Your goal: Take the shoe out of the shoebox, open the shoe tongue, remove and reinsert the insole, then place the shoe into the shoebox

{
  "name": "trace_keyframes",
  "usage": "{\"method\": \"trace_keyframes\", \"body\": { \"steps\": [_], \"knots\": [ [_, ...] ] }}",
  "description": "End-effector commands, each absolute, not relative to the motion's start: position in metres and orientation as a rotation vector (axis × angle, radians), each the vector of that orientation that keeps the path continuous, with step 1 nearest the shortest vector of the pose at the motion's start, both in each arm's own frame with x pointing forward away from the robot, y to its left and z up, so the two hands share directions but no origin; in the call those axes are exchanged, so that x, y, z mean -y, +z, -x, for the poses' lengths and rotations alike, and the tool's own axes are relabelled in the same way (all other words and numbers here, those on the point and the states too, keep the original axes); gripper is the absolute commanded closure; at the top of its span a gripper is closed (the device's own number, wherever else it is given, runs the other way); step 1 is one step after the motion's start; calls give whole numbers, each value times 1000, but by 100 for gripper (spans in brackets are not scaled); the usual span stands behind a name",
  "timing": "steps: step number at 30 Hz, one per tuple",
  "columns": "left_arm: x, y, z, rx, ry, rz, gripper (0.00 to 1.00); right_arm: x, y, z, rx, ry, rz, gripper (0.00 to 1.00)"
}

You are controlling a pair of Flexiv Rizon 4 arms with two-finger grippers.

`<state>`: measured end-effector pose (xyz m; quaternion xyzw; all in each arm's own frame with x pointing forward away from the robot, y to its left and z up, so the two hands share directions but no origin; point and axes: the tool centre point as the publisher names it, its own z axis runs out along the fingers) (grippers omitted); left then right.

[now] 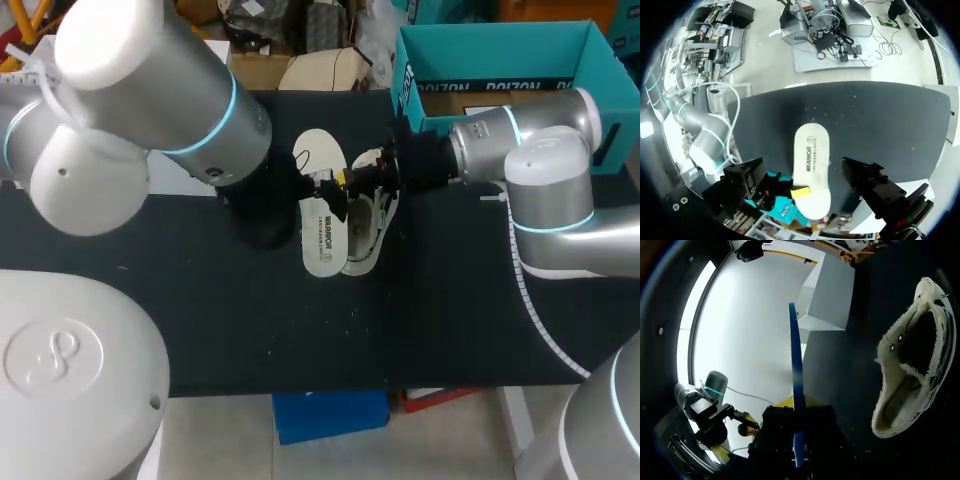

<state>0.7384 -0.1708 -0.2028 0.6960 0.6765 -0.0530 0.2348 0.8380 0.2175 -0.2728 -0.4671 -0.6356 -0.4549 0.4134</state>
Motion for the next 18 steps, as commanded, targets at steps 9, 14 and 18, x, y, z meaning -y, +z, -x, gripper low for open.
{"method": "trace_keyframes", "body": {
  "steps": [9,14,18],
  "knots": [
    [189,-212,-749,-2106,72,-2025,0,-218,-273,-838,1599,-1143,1176,100],
    [189,-215,-750,-2086,61,-2019,0,-218,-273,-838,1599,-1143,1176,100],
    [189,-217,-752,-2092,56,-2015,0,-218,-273,-838,1599,-1143,1176,100]
  ]
}}
